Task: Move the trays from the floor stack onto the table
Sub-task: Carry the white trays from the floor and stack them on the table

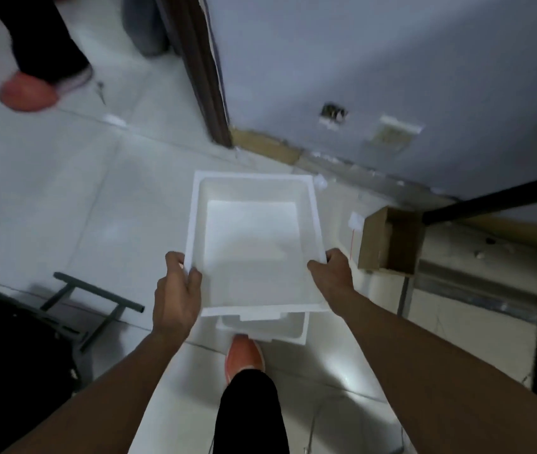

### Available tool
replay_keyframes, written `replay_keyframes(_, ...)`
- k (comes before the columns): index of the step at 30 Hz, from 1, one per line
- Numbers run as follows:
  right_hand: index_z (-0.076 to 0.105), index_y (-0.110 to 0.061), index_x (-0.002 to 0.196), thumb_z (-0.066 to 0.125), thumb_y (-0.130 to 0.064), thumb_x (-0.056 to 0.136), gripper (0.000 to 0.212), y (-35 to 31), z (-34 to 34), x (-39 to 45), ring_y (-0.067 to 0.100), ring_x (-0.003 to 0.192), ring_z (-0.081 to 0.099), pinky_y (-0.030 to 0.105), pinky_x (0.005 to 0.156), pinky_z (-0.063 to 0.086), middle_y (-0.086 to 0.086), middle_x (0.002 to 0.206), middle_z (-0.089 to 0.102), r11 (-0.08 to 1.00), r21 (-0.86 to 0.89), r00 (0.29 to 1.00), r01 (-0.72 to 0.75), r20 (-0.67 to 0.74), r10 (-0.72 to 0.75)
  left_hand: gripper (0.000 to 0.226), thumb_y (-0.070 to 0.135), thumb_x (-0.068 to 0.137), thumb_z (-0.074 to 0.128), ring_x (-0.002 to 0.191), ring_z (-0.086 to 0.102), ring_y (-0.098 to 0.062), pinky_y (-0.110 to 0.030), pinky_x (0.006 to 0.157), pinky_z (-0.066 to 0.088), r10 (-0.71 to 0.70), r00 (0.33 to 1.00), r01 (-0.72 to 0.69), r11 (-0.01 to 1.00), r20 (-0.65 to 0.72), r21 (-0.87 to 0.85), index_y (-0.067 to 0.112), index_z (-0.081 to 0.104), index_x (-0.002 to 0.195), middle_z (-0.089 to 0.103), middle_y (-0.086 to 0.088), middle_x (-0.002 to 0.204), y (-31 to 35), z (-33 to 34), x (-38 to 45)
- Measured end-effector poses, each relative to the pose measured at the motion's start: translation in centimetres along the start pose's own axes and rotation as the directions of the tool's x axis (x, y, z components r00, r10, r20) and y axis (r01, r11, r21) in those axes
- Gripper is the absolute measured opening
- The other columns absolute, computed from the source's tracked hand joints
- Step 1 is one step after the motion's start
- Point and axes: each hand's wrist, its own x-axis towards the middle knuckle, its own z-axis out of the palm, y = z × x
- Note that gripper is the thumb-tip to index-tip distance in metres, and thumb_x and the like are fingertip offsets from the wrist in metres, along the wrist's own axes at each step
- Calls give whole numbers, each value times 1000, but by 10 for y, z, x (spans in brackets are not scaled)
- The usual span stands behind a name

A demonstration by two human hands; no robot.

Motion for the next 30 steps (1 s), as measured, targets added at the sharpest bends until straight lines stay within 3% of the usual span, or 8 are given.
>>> replay_keyframes(3, 53, -7, 95, 57, -8, 81, 15, -52, -40, -49, 18, 67, 52, 26, 54, 39, 7, 86, 57, 998, -16, 995, 56, 85, -55, 17, 24, 96, 41, 61, 56, -27, -41, 56, 48, -24, 994, 18, 998, -104, -53, 14, 40, 110, 58, -14, 71, 45, -53, -25)
replay_keyframes(8, 51, -8, 106, 54, -6, 82, 24, -118, -119, -147, 28, 86, 60, 32, 70, 51, 8, 96, 60, 968, -142, 977, 207, 75, -198, 14, 14, 93, 52, 64, 57, -24, -28, 53, 43, -154, 946, 48, 937, -286, -347, 10, 56, 106, 63, -10, 75, 138, -135, -98)
replay_keyframes(11, 49, -9, 113, 50, -4, 83, 30, -145, -172, -204, 29, 91, 63, 35, 77, 56, 11, 105, 64, 947, -172, 962, 272, 67, -264, 14, 5, 89, 56, 70, 60, -23, -26, 56, 44, -199, 935, 25, 862, -293, -507, 9, 62, 101, 67, -12, 86, 193, -175, -146)
replay_keyframes(14, 47, -7, 120, 48, -2, 84, 37, -164, -225, -254, 26, 93, 61, 35, 80, 55, 12, 115, 64, 933, -160, 946, 324, 63, -318, 29, -8, 83, 53, 76, 60, -27, -28, 68, 47, -206, 939, 11, 817, -274, -577, 8, 61, 107, 67, -15, 94, 242, -208, -192)
replay_keyframes(19, 40, -9, 122, 48, -1, 86, 38, -183, -312, -318, 32, 106, 62, 41, 92, 54, 16, 120, 61, 910, -112, 916, 399, 2, -401, 35, -13, 81, 50, 84, 59, -31, -33, 77, 47, -113, 925, -137, 791, -362, -596, 3, 60, 110, 64, -16, 97, 326, -232, -261)
replay_keyframes(24, 23, -2, 147, 50, -6, 89, 64, -180, -409, -369, 38, 127, 50, 36, 103, 42, 22, 140, 50, 873, -182, 875, 452, -98, -474, 32, -8, 77, 54, 81, 53, -22, -38, 72, 46, 55, 888, -286, 843, -456, -456, -4, 63, 107, 59, -12, 89, 389, -223, -294)
replay_keyframes(28, 30, -2, 141, 47, -3, 88, 55, -144, -486, -371, 39, 116, 57, 44, 96, 51, 22, 130, 56, 897, -111, 872, 428, -208, -442, 36, -9, 79, 50, 82, 56, -23, -25, 66, 49, 151, 901, -354, 796, -406, -490, 0, 61, 112, 61, -11, 95, 440, -176, -328)
replay_keyframes(30, 32, -4, 138, 44, -2, 86, 53, -116, -522, -363, 38, 110, 60, 46, 90, 54, 22, 125, 58, 906, -70, 869, 417, -262, -420, 36, -10, 80, 49, 81, 56, -25, -33, 68, 51, 199, 903, -385, 769, -382, -510, 2, 59, 112, 59, -11, 95, 470, -151, -353)
